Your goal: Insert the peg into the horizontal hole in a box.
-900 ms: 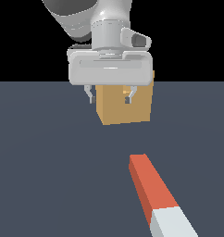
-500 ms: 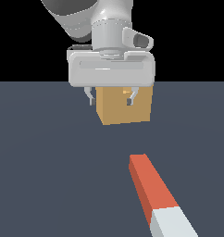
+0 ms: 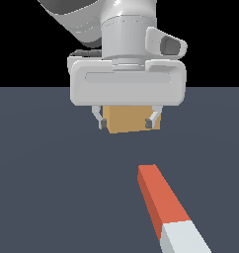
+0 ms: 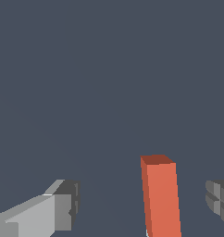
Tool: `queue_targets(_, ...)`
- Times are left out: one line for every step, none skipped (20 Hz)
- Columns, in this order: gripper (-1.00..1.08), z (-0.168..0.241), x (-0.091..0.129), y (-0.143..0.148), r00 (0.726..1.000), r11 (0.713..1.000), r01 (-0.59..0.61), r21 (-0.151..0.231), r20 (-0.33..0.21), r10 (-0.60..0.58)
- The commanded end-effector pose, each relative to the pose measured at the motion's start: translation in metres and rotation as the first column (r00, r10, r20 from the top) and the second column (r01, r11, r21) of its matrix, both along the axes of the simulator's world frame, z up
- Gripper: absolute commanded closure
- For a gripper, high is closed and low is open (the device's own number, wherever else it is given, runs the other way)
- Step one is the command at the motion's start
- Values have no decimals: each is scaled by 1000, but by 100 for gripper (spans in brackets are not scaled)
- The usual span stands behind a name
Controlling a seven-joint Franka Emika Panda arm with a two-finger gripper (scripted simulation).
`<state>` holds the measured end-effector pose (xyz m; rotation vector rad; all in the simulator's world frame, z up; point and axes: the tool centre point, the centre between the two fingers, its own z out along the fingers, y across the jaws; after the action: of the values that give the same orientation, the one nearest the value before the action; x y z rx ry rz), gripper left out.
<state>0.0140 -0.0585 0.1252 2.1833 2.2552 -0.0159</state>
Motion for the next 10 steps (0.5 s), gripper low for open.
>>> queue_targets(-92, -7, 6, -23, 1000, 1000, -10, 1, 1, 10)
queue_targets(-92, -10, 8, -33, 1000, 1000, -14, 1, 1, 14)
queue_targets(-92, -13, 11, -42, 1000, 1000, -19, 2, 1, 19)
queue_targets(-92, -16, 14, -52, 1000, 1000, -23, 2, 1, 23)
queue_targets(-92, -19, 17, -62, 1000, 1000, -27, 3, 2, 27)
queue_targets(-92, -22, 20, -71, 999, 999, -32, 3, 2, 32)
queue_targets(-92, -25, 23, -81, 999, 999, -36, 4, 2, 36)
queue_targets(-92, -28, 27, -90, 999, 999, -41, 4, 3, 41)
queue_targets(-92, -31, 30, -100, 999, 999, -45, 5, 3, 45)
queue_targets(-92, -34, 33, -109, 999, 999, -49, 5, 3, 49)
